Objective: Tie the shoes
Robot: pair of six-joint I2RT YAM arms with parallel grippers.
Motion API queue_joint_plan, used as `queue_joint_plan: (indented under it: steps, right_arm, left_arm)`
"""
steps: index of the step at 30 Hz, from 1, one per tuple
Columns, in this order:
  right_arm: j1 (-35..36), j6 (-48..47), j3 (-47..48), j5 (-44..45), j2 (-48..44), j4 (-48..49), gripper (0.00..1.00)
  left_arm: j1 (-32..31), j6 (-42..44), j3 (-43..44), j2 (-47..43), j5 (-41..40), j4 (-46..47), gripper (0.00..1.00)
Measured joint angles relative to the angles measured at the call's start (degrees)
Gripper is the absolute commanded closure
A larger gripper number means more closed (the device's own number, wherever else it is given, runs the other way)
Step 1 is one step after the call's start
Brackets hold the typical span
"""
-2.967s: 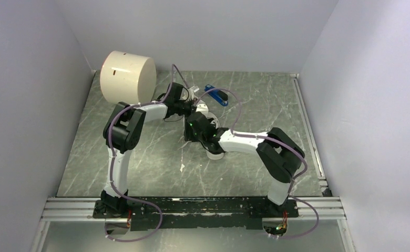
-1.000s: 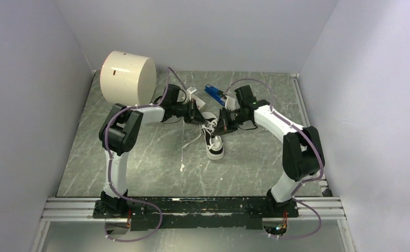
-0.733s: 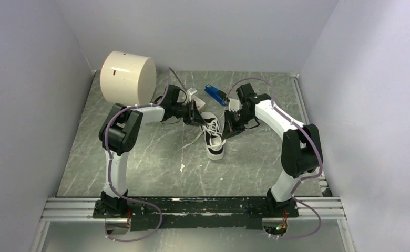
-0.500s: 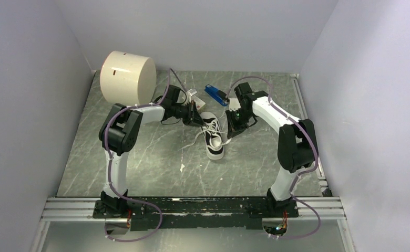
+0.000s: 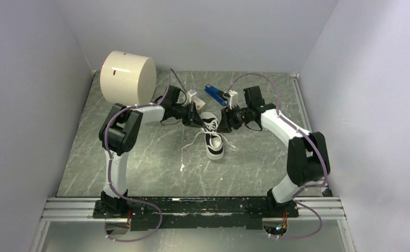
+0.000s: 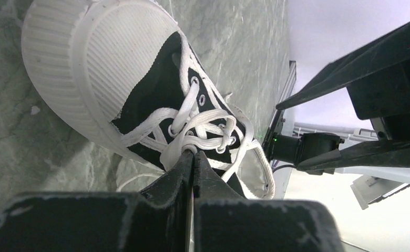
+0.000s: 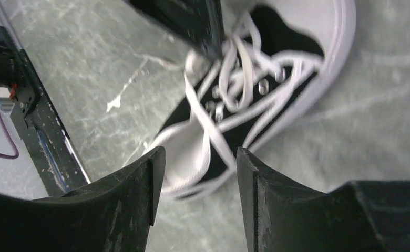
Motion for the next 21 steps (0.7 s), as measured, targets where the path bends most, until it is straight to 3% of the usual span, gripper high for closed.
queue_joint_plan:
  steps: [6,16,18,21]
  right_arm:
    - [0.92,-6.99,4.61,-7.13,8.39,4.17,0.53]
    - [4.81,-13.68,2.08,-7.32,9.11,7.58,0.57]
    - [4.98,-14.23,0.85,-6.51,9.11,8.68,0.61]
    - [5.4,-14.8,0.28,-4.87,9.09,9.4,0.77]
  left_arm:
    - [0.0,0.33,0.22,0.0,0.04,-0.48,0.95]
    - [0.0,0.44,0.33,-0.11,1.29,-0.61,0.95]
    - [0.0,0.42,0.33,-0.35,1.49,-0.61,0.95]
    - [0.0,0.42,0.33,-0.94,1.86,-0.61,0.95]
